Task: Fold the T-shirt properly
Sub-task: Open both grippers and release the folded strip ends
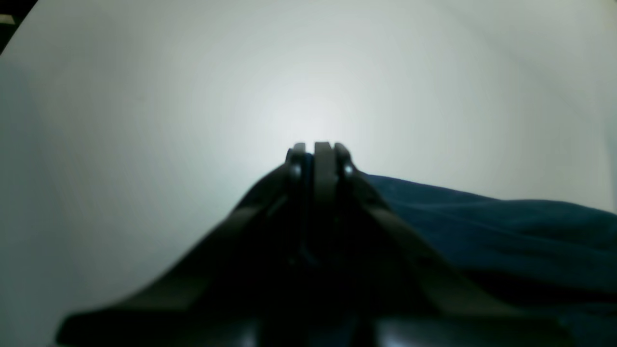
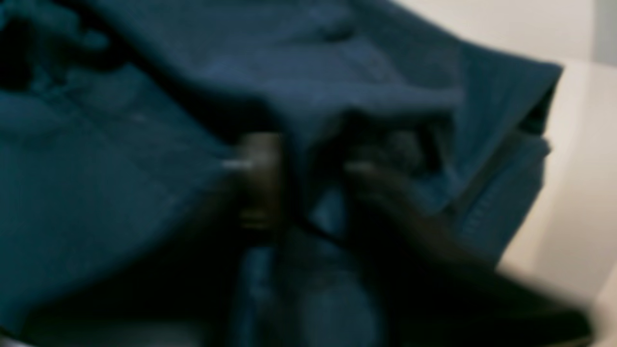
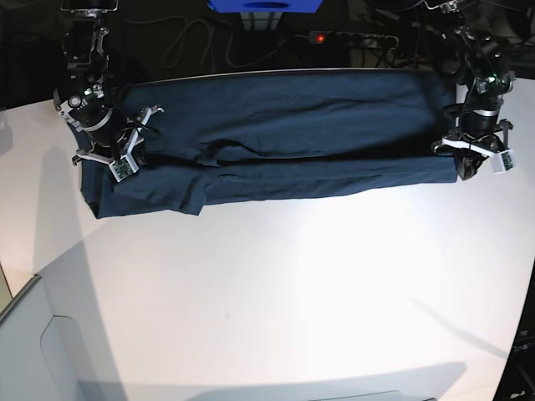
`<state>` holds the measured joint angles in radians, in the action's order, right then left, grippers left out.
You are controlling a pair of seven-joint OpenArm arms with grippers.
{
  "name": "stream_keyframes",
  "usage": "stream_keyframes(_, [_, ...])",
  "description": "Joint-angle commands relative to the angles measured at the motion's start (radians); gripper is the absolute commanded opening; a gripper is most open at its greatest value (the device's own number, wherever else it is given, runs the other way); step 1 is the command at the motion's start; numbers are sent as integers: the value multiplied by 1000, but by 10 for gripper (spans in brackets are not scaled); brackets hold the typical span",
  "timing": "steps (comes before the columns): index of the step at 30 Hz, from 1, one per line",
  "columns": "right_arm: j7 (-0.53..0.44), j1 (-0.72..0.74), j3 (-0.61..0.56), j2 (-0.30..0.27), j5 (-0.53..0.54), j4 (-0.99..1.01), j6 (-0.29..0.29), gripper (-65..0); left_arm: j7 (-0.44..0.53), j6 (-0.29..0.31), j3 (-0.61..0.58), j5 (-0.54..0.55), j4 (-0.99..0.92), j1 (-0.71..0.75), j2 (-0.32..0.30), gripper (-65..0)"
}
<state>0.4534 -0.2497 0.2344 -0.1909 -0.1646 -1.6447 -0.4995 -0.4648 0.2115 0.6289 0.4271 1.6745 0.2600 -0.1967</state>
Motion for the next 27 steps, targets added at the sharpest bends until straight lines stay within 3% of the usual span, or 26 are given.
stream_keyframes(1, [-14, 19, 6, -9, 7, -15, -17, -650, 25, 1, 4, 8, 14, -1, -13, -650])
stream_keyframes(3, [-17, 17, 6, -14, 9, -15, -17, -627, 25, 1, 4, 8, 14, -1, -13, -650])
stream_keyframes(18, [-21, -138, 49, -25, 9, -322, -17, -644, 25, 1, 7, 9, -17, -8, -13, -650])
stream_keyframes(27, [-21, -196, 47, -25, 9, -334, -17, -644, 28, 1, 10, 6, -21, 2, -14, -650])
